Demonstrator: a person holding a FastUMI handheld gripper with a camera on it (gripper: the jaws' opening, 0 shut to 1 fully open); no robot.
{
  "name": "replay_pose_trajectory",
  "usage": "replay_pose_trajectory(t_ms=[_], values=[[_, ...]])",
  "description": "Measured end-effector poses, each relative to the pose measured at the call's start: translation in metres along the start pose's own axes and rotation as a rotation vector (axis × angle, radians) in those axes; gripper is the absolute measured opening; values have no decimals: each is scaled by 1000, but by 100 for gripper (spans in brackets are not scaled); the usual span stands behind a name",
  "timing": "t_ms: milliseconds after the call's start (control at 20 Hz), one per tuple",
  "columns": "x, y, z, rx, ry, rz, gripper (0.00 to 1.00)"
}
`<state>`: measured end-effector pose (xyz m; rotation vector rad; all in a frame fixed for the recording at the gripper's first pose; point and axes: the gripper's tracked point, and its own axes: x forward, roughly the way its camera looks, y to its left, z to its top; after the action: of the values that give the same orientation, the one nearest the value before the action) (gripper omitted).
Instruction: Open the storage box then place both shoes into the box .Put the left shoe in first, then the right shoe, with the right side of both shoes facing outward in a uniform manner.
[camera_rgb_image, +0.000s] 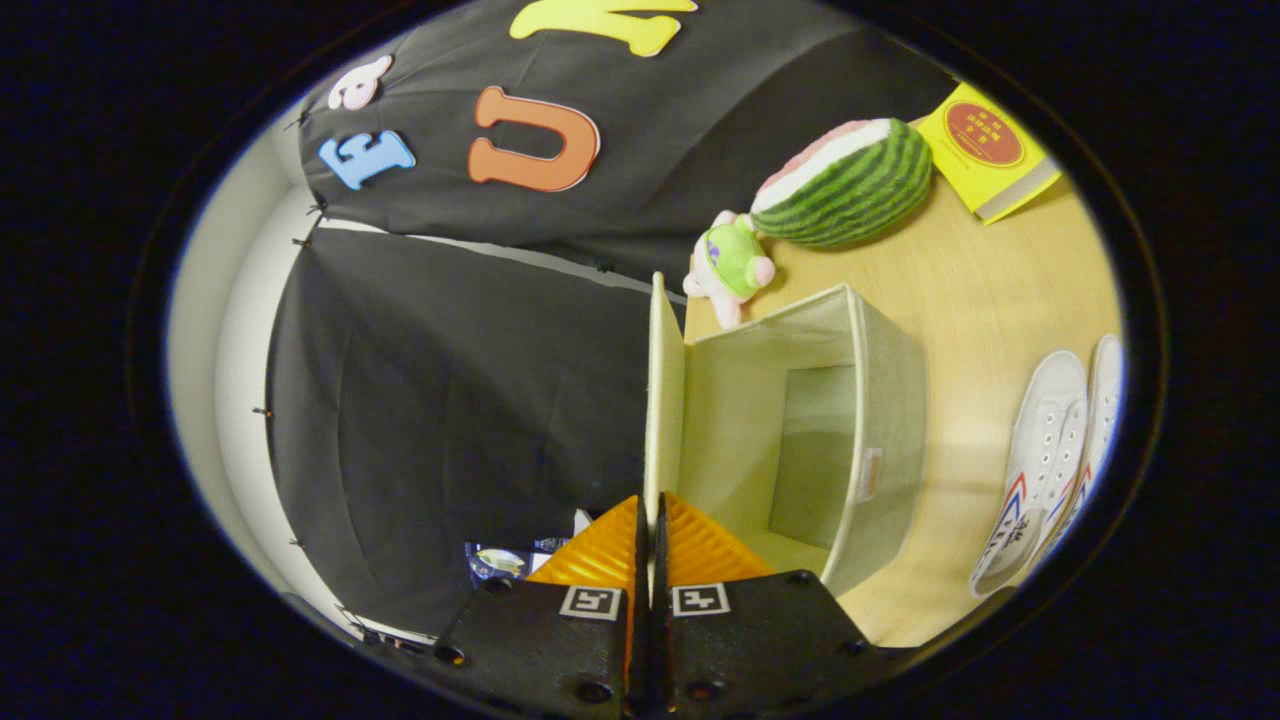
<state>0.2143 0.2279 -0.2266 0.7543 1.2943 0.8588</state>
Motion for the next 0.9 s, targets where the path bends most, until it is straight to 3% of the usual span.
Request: replay_pose_trajectory(t_ms=[550,650,700,750,900], values=[[76,96,-36,-65,-63,-186,10],[100,102,-57,-96,1,-204,21],[109,100,-67,-99,32,-227,33],[118,96,-74,-107,45,-259,44],[121,72,-78,-236,45,-396,67]])
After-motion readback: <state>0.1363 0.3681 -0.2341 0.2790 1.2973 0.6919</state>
